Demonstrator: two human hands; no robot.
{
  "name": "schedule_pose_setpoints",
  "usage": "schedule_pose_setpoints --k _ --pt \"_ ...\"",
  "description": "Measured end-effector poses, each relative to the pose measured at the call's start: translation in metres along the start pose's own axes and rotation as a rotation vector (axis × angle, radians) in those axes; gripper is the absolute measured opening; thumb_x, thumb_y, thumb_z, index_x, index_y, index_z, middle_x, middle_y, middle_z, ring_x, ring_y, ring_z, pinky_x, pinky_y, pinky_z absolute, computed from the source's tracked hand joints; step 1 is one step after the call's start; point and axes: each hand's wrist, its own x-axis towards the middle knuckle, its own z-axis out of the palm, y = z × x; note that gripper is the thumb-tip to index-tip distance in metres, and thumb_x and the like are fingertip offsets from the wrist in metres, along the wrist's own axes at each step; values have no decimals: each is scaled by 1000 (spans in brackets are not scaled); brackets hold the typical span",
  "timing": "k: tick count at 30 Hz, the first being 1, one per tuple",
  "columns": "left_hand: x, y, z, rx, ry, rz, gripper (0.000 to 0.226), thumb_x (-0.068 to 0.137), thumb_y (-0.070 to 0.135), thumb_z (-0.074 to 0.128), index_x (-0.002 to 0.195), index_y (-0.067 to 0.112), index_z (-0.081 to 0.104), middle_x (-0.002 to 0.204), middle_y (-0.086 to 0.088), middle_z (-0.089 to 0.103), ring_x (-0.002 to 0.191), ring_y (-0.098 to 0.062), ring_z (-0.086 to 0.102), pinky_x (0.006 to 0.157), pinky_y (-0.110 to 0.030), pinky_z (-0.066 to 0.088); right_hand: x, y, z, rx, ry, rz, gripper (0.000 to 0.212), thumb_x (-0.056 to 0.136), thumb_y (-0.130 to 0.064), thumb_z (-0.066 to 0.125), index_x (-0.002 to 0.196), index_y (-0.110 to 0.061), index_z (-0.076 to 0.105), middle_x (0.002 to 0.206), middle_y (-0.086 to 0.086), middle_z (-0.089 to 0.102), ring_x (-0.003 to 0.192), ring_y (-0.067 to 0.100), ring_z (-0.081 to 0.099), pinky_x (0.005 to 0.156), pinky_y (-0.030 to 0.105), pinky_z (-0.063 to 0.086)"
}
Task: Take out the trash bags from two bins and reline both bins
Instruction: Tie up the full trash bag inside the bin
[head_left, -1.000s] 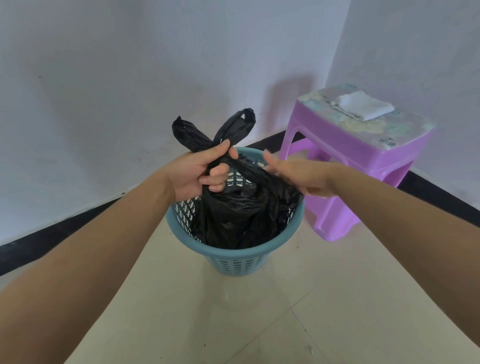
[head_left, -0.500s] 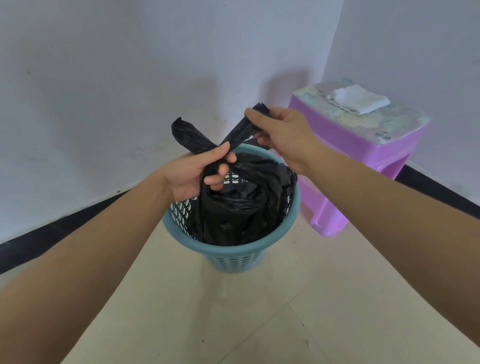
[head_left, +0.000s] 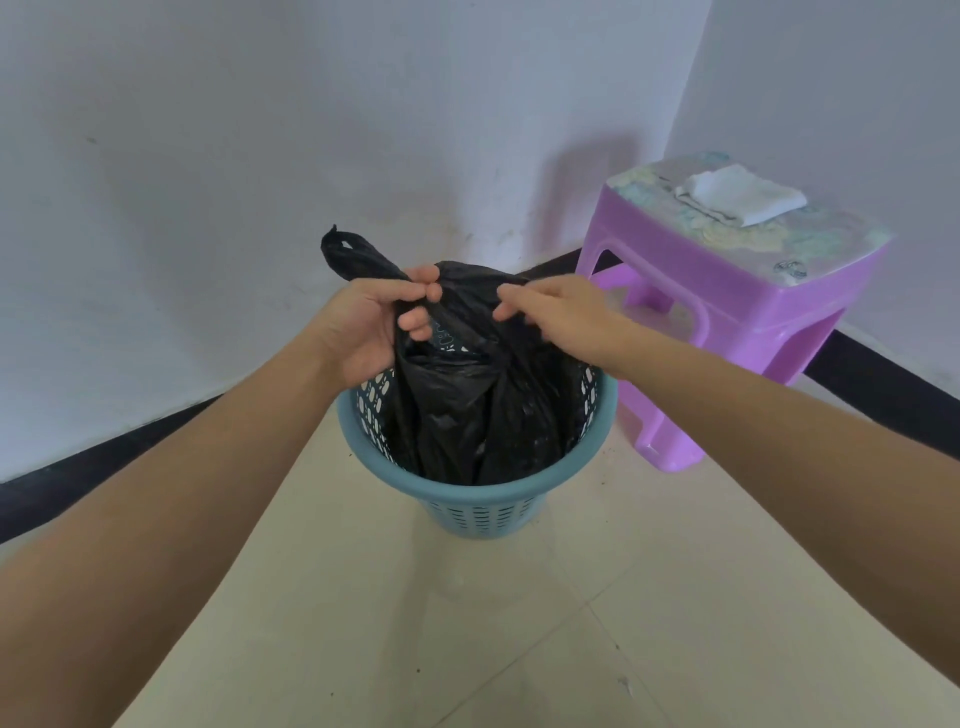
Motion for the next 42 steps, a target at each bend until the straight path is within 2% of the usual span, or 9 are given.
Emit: schedule_pose_setpoints --k 2,6,11,14,19,28,34,38,42 --pt "-3 4 -4 24 5 -19 21 88 -1 37 85 11 54 71 -3 48 48 -11 27 54 -25 32 5 5 -1 -140 167 -122 26 85 -47 69 104 -30 67 108 -2 62 94 9 58 90 31 47" --pt "-8 5 -5 132 -34 -25 23 81 0 32 71 13 48 65 -3 42 47 -12 22 55 -26 30 4 5 8 -176 -32 -200 88 76 -45 78 151 -26 35 149 0 45 138 17 40 116 38 31" --pt "6 1 -6 443 111 24 21 82 -1 39 73 10 53 61 -5 45 48 -17 33 54 -27 35 -2 -4 17 -125 -52 -182 14 85 -23 61 94 -25 72 82 -4 72 81 15 67 80 31 53" --pt "17 -9 0 482 255 56 20 85 -3 43 77 7 59 68 -9 58 57 -21 53 68 -33 49 -2 -11 17 -138 -6 -103 22 88 -26 52 75 -10 60 63 0 53 63 18 48 61 31 37" --pt "29 -13 7 48 285 88 19 84 -1 34 74 9 48 78 -11 65 85 -28 59 99 -45 48 -7 -10 24 -81 -196 106 22 86 -27 45 70 -21 31 77 7 35 73 21 32 63 37 23" --pt "22 -15 6 -236 231 79 9 59 7 35 62 14 38 57 -3 35 50 -21 36 71 -33 40 -8 9 35 233 -323 250 43 92 -58 42 106 -29 71 112 -5 72 109 16 63 103 39 40" --pt "19 -13 1 -162 116 76 3 66 16 44 67 13 43 60 -3 32 54 -20 35 69 -31 41 3 13 37 314 -267 133 96 78 -83 50 155 -48 4 154 -11 39 141 13 34 119 43 20" --pt "24 -22 5 -150 53 7 26 90 27 37 66 17 39 63 -3 36 59 -19 37 64 -30 39 3 5 35 419 -115 21 54 99 -60 42 150 -43 32 146 -14 46 135 10 42 117 35 28" --pt "28 -32 18 -189 116 -66 49 102 47 30 65 19 42 74 -4 57 70 -22 58 72 -35 46 11 -4 27 714 196 90 29 108 -35 36 102 -25 62 117 1 66 108 16 61 90 30 44"
